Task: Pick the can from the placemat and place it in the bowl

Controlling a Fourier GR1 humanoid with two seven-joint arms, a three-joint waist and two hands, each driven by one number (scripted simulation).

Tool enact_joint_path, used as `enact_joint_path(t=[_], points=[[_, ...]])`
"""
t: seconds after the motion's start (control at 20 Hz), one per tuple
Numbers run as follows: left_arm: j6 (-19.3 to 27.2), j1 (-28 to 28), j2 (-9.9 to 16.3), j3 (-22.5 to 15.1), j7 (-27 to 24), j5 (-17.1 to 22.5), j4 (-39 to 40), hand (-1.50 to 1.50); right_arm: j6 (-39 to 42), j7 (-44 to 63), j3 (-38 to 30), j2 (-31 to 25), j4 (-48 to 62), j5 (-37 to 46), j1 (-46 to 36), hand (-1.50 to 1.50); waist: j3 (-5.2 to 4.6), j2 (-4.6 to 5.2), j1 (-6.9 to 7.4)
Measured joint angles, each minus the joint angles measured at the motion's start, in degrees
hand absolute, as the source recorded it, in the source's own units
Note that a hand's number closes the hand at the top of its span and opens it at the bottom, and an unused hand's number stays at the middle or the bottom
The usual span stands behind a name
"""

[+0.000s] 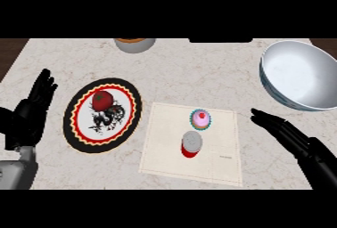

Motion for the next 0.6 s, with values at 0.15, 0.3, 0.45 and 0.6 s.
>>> enact_joint_path(t=[0.15, 0.3, 0.45, 0.6], points=[[0.2, 1.0, -0.7, -0.2, 1.3, -1.1, -2.1, 0.00, 4.1, 5.9, -2.0, 0.3, -3.2, -1.2, -2.9, -1.50, 0.02, 0.13, 0.26], [-0.9, 0.3, -0.7, 0.5, 1.5, -1.1, -2.0, 0.00, 8.3, 13.0, -3.0, 1.3, -3.1, -2.5, -10.2, -1.50, 0.00, 0.23, 0.62], [-1.1, 0.7, -1.4, 0.6, 1.0, -1.7, -1.7, 0.00, 12.5, 20.1, -2.7, 2.4, -2.2, -3.9, -18.1, -1.50, -0.03, 0.28, 0.93], [-1.8, 0.2, -1.3, 0.6, 1.1, -1.8, -1.3, 0.00, 18.0, 25.7, -0.8, 2.2, 0.3, -5.5, -25.2, -1.50, -0.09, 0.36, 1.46]])
